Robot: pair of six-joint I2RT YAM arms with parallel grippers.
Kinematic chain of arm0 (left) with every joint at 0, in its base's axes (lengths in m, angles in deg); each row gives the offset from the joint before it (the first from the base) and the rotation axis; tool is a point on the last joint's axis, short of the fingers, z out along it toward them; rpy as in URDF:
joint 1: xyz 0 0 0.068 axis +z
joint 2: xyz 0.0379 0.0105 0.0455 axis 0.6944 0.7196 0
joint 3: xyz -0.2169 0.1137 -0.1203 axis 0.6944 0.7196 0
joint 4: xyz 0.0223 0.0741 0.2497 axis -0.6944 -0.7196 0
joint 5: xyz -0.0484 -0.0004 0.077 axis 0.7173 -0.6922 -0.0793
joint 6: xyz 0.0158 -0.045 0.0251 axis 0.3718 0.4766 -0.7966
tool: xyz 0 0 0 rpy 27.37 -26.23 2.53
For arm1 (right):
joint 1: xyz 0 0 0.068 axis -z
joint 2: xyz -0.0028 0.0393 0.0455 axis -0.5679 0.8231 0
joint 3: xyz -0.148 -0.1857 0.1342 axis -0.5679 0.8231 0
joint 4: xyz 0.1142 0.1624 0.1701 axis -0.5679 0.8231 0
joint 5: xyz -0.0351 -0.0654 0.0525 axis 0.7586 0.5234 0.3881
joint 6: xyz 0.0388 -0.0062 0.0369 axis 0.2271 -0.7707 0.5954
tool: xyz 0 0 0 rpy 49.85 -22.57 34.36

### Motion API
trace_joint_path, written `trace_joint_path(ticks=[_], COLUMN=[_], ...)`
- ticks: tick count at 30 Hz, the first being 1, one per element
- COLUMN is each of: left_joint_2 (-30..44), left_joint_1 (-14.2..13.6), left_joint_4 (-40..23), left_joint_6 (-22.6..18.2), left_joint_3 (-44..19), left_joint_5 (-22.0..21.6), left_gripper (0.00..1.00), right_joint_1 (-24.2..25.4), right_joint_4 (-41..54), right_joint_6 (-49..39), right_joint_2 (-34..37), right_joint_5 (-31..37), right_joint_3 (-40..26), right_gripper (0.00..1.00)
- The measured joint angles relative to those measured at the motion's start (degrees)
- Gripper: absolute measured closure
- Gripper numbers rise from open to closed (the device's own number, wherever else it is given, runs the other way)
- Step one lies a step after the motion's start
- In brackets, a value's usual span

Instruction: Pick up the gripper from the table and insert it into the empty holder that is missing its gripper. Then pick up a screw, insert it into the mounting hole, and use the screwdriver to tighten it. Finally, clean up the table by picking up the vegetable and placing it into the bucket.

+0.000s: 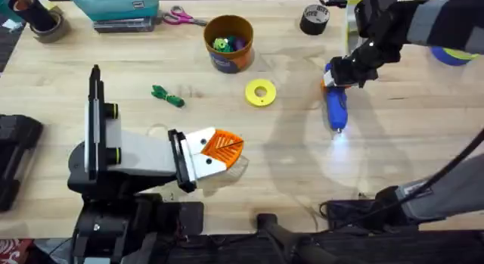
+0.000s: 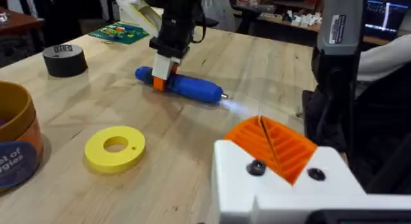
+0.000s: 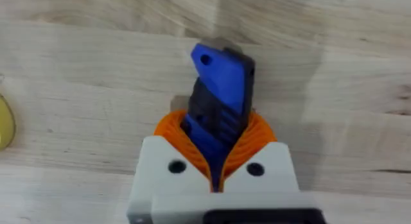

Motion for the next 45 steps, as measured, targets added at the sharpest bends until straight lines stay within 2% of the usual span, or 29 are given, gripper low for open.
trace_joint_path(ticks=[9,22,30,38,45], left_joint_2=[0.00,0.00,0.00,0.00,-0.01], left_joint_1=[0.00,0.00,0.00,0.00,0.00], left_joint_4=[0.00,0.01,0.02,0.02,0.02], left_joint_6=[0.00,0.00,0.00,0.00,0.00], left_joint_3=[0.00,-0.01,-0.02,0.00,-0.01], left_joint_5=[0.00,0.00,0.00,0.00,-0.01], left_gripper=[0.988,0.988,0.988,0.988,0.988], right_joint_1=[-0.04,-0.65,-5.86,-13.85,-20.78], right_joint_4=[3.24,2.89,-8.61,-23.42,-31.63], right_joint_6=[0.00,2.40,3.24,4.63,6.68], right_joint_2=[-2.25,-20.87,-28.26,-34.16,-35.56], right_joint_5=[-0.63,-1.11,-9.24,-19.97,-25.76], right_joint_3=[-0.49,-12.52,-13.99,-13.99,-14.10], right_gripper=[0.976,0.976,0.976,0.976,0.976])
